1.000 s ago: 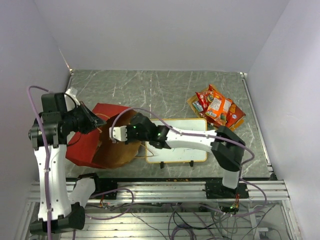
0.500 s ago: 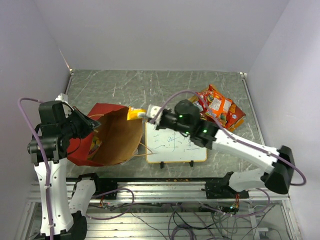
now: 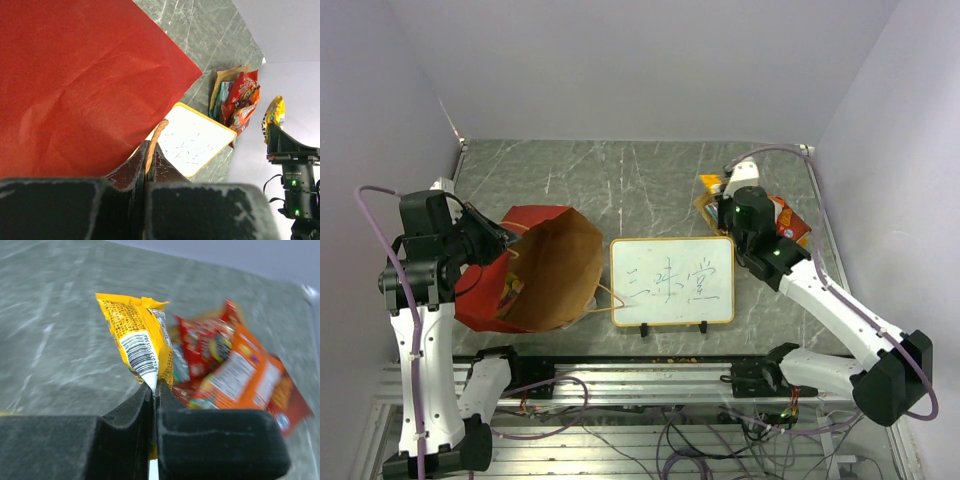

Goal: Take the snacks out of the paper bag

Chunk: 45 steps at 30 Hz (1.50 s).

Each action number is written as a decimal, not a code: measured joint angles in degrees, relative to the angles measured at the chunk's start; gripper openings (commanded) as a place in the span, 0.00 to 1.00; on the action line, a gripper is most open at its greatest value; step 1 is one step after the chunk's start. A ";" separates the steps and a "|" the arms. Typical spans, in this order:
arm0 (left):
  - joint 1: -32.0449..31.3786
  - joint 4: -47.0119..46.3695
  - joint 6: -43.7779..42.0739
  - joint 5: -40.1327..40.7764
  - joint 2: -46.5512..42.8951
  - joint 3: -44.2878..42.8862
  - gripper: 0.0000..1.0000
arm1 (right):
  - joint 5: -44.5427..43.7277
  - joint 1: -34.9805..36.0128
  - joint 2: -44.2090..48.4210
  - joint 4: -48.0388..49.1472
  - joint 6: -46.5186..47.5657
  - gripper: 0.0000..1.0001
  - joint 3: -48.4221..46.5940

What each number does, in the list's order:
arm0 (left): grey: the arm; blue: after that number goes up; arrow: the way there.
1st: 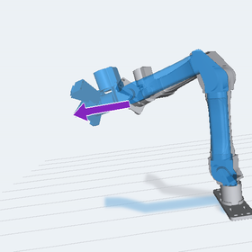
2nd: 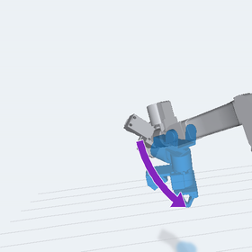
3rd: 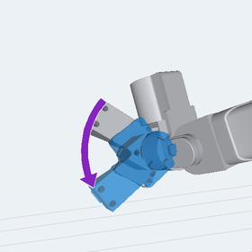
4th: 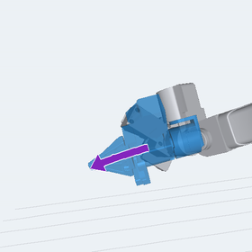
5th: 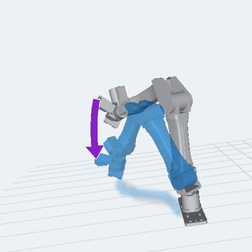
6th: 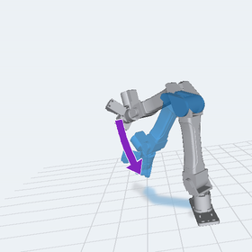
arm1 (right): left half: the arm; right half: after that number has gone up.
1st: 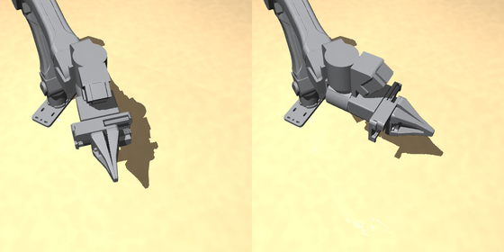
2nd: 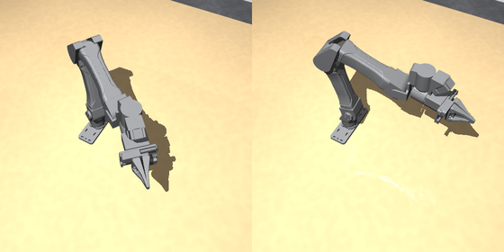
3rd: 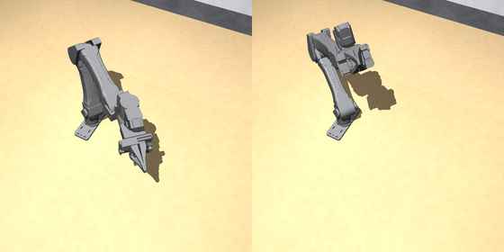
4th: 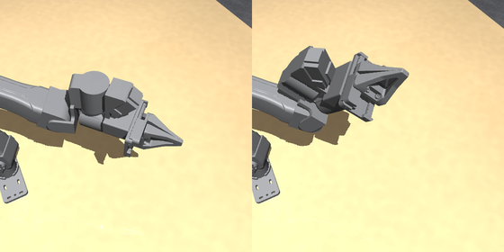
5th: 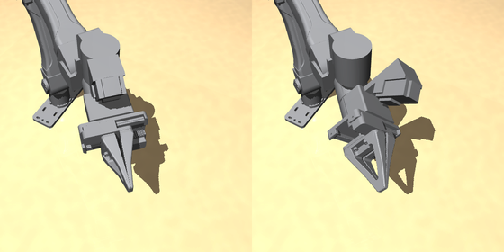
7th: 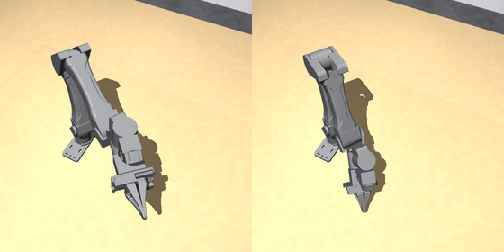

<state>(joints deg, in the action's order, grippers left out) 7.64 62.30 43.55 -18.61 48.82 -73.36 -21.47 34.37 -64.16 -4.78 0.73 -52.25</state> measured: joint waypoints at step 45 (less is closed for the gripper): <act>0.02 -0.04 -2.05 -4.68 1.22 -0.09 0.07 | -16.96 -15.30 -19.47 4.52 -16.04 0.53 4.11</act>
<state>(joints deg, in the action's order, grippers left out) 7.66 62.26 41.50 -23.29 50.04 -73.45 -38.44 19.07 -83.64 -0.25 -15.31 -48.14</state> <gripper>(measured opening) 0.075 0.429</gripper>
